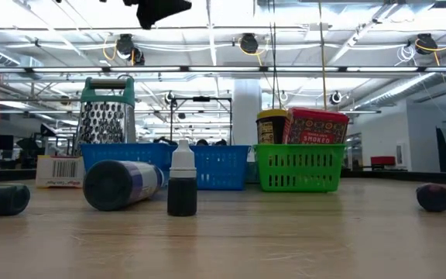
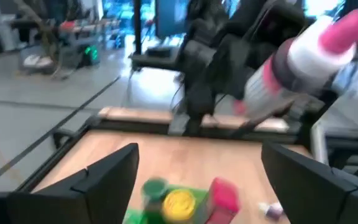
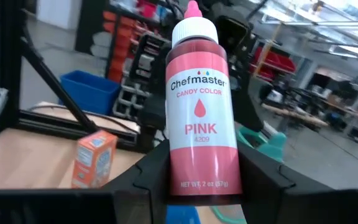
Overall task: Pick & Place Kitchen Items
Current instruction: Put the large pink food coloring bottle into the right blue bin
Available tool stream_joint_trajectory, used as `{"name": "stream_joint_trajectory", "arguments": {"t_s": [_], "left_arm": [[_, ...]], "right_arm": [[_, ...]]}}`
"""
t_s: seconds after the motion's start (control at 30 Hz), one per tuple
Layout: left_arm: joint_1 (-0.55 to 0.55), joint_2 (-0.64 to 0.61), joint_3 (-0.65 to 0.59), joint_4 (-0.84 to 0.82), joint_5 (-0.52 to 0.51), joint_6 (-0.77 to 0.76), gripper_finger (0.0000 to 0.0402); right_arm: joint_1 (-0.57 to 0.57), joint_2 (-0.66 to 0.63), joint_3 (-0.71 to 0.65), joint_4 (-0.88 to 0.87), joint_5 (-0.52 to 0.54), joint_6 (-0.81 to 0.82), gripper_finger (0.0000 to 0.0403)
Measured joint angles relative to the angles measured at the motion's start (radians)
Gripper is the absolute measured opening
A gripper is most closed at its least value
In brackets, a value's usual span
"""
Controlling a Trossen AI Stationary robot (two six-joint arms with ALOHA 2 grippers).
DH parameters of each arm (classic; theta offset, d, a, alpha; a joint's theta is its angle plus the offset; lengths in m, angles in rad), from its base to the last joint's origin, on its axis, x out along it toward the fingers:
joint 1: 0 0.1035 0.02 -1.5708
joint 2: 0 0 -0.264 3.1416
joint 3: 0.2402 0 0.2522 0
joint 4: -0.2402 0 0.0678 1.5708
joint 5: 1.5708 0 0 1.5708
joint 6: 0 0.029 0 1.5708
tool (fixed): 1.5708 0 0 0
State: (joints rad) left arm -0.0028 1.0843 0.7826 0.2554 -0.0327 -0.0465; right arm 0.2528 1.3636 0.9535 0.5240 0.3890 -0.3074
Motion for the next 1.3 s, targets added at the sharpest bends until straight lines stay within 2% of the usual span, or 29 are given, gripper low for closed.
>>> {"name": "stream_joint_trajectory", "arguments": {"t_s": [0.07, 0.33, 0.73, 0.93, 1.07, 1.3], "left_arm": [[-0.003, 0.023, 0.003, 0.084, 0.033, 0.001, 0.0348], [-0.02, 0.111, 0.003, 0.235, 0.084, 0.018, 0.0349], [-0.022, 0.26, 0.002, 0.527, 0.109, 0.015, 0.0349], [-0.021, 0.309, 0.002, 0.592, 0.092, 0.011, 0.0344], [-0.02, 0.331, 0.002, 0.612, 0.067, 0.015, 0.0291], [-0.019, 0.338, 0.002, 0.625, 0.064, 0.058, 0.0115]], "right_arm": [[-0.021, 0.006, 0.0, 0.012, -0.033, 0.009, 0.0136], [-0.069, 0.016, 0.0, 0.033, -0.053, 0.037, 0.0136], [-0.09, 0.023, 0.0, 0.032, -0.081, 0.063, 0.0137], [-0.09, 0.023, 0.0, 0.033, -0.081, 0.063, 0.0137], [-0.09, 0.023, 0.0, 0.033, -0.081, 0.063, 0.0137], [-0.09, 0.021, 0.0, 0.037, -0.074, 0.068, 0.0137]]}}
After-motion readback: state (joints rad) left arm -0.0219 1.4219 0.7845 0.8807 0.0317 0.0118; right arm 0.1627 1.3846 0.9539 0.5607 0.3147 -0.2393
